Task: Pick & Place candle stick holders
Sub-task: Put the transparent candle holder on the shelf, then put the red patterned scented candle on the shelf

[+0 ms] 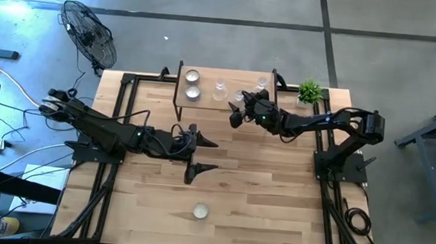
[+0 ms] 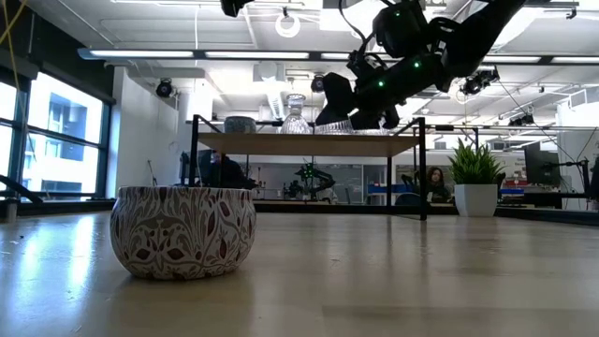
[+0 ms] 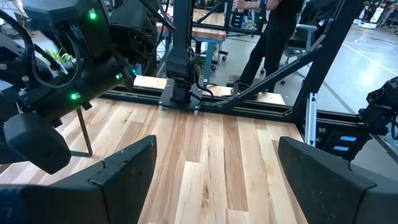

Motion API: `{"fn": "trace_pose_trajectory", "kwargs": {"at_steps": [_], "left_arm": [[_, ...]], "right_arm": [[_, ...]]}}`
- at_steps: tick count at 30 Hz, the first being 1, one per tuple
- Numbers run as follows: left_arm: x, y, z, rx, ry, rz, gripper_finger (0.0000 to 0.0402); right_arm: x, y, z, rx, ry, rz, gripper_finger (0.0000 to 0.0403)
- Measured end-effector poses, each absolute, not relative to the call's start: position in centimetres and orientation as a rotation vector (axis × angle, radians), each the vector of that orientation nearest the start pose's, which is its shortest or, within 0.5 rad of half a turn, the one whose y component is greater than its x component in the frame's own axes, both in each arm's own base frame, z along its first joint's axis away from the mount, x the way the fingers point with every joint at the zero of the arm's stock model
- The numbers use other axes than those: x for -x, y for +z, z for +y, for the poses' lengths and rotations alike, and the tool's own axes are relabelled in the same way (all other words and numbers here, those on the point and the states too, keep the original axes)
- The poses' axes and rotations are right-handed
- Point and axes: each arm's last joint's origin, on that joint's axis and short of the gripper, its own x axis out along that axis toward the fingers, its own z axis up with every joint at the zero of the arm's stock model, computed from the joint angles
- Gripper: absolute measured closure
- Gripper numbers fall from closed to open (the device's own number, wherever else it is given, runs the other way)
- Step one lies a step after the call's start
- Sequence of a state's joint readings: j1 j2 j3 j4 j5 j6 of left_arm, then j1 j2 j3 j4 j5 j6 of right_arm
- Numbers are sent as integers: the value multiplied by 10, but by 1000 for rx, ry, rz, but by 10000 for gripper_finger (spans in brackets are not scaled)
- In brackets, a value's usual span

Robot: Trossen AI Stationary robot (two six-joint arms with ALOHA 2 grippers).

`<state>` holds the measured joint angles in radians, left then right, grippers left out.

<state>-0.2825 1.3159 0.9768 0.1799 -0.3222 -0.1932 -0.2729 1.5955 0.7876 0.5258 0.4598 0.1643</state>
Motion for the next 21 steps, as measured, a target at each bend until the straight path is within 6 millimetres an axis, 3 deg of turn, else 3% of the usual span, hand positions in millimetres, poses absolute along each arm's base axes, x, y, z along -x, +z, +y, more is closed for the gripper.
{"fn": "trace_pose_trajectory", "kwargs": {"at_steps": [21], "left_arm": [[-289, 318, -75, 158, 54, 152, 71]], "right_arm": [[-314, 208, -101, -123, -725, 213, 5]]}}
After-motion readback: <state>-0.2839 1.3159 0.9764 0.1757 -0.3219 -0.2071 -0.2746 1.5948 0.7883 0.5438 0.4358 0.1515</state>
